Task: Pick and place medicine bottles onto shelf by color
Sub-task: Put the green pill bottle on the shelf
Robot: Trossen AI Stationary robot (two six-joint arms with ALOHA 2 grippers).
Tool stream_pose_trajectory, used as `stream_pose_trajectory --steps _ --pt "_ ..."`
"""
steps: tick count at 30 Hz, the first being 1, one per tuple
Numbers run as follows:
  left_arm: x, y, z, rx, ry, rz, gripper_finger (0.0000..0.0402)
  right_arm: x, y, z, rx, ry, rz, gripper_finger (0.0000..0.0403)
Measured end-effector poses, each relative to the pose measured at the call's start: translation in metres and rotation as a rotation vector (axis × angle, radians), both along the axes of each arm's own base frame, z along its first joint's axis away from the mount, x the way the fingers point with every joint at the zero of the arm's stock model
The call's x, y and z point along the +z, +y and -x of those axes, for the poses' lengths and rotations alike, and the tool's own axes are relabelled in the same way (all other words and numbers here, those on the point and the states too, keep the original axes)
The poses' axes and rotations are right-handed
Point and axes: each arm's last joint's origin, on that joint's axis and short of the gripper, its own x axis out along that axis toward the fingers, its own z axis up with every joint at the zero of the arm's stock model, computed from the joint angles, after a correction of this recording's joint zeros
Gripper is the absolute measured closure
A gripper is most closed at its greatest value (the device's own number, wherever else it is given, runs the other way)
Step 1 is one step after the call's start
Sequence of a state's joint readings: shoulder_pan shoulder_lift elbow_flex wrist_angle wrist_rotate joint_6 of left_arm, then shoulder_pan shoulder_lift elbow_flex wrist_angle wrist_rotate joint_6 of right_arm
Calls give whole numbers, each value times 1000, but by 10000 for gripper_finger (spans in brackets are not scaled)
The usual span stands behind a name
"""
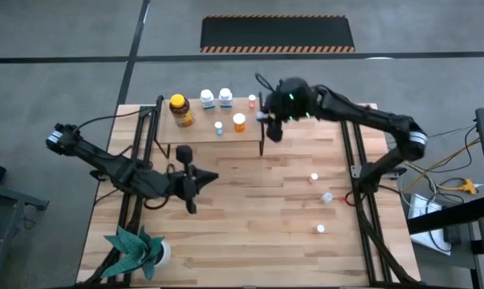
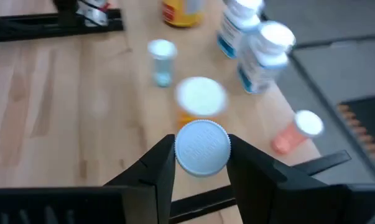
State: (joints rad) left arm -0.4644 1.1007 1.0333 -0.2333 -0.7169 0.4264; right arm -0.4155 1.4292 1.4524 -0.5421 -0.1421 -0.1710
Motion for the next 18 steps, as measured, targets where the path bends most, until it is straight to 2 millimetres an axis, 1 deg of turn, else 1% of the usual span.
stream_pose_trajectory --steps 3,6,8,11,18 --pt "1 5 10 0 -35 17 393 -12 -32 -8 3 7 -67 280" --pt "1 8 15 -1 -56 27 393 -23 -53 -16 -10 26 -96 280" --pt "1 9 18 -1 -62 29 393 -32 -63 -20 -19 47 -104 280" --pt "-2 11 22 -1 -67 30 393 -41 -71 -25 -20 71 -122 280" --pt "-2 12 23 -2 -77 36 393 -46 -71 -26 -12 103 -141 280"
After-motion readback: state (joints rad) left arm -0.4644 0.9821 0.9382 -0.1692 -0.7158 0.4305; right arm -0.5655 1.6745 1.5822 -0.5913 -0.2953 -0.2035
